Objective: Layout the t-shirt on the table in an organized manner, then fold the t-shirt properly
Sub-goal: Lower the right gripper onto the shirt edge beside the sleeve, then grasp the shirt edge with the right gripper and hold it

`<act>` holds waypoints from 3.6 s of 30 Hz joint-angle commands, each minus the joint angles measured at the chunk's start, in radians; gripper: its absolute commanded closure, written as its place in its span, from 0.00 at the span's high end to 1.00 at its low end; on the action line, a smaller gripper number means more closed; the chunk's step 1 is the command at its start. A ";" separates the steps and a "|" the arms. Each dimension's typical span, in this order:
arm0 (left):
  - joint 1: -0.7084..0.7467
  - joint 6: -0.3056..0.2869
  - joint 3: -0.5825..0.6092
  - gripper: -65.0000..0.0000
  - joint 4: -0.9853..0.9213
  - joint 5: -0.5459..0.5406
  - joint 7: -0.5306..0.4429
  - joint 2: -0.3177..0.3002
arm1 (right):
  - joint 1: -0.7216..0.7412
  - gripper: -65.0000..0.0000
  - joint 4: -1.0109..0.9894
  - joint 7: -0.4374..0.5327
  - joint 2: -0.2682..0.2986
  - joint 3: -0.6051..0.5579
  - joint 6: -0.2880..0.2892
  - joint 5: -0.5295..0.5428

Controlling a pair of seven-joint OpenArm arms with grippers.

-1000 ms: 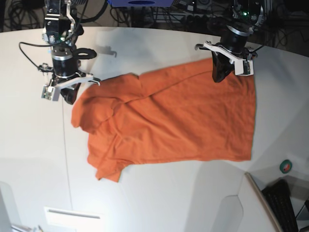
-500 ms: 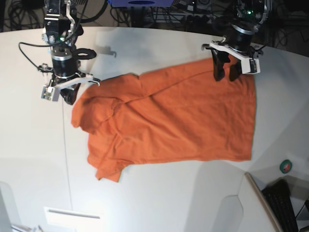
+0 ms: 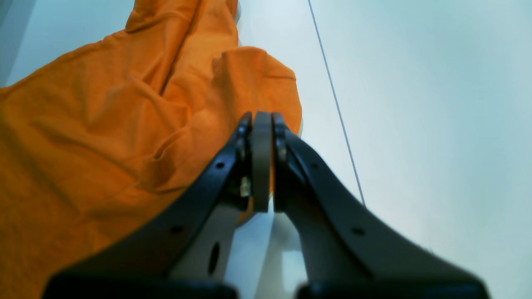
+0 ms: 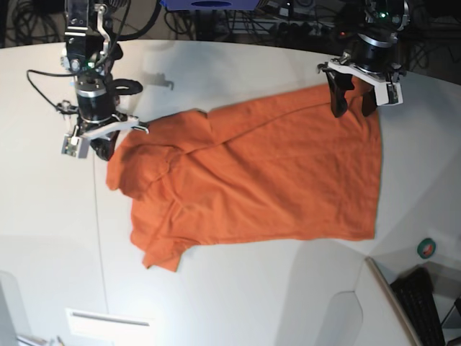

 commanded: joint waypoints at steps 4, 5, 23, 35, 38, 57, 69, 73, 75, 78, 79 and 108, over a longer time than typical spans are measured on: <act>0.004 -0.001 -0.003 0.56 0.013 -0.008 -0.024 0.006 | 0.017 0.00 0.059 -0.027 0.001 -0.004 0.008 -0.002; 0.002 -0.001 -0.003 0.56 0.013 -0.008 -0.024 0.006 | 0.017 0.00 0.069 -0.027 0.001 -0.004 0.008 -0.002; -0.021 -0.001 -0.001 0.00 0.001 -0.008 -0.023 0.011 | 0.002 0.00 0.081 0.001 0.036 -0.004 0.010 -0.002; 0.006 -0.001 -0.013 0.00 -0.002 -0.008 -0.026 0.008 | 0.131 0.06 -0.103 0.093 0.125 -0.191 0.005 -0.003; 0.007 -0.001 -0.032 0.00 -0.002 -0.008 -0.024 0.008 | 0.180 0.17 -0.123 0.032 0.124 -0.196 0.005 -0.003; -0.031 -0.001 -0.148 0.00 -0.002 -0.008 -0.023 0.065 | 0.381 0.18 -0.162 -0.189 0.124 -0.314 0.004 -0.003; -0.039 -0.001 -0.073 0.00 0.001 0.001 -0.023 0.068 | 0.194 0.00 0.039 -0.189 0.128 -0.313 0.004 -0.003; -0.040 -0.001 -0.047 0.00 0.006 0.002 -0.026 0.068 | 0.148 0.00 0.124 -0.189 0.163 -0.316 0.004 -0.003; -0.040 -0.001 -0.047 0.00 0.007 0.002 -0.026 0.068 | 0.145 0.00 0.138 -0.189 0.165 -0.316 0.004 -0.003; -0.040 -0.001 -0.047 0.00 0.009 -0.001 -0.027 0.068 | 0.145 0.00 0.139 -0.189 0.165 -0.309 0.004 -0.003; -0.040 -0.002 -0.050 0.00 0.009 -0.001 -0.027 0.068 | 0.145 0.00 0.139 -0.189 0.165 -0.309 0.004 -0.003; -0.037 -0.002 -0.045 0.00 0.001 0.002 -0.027 0.011 | 0.109 0.00 0.142 -0.189 0.157 -0.309 0.004 -0.002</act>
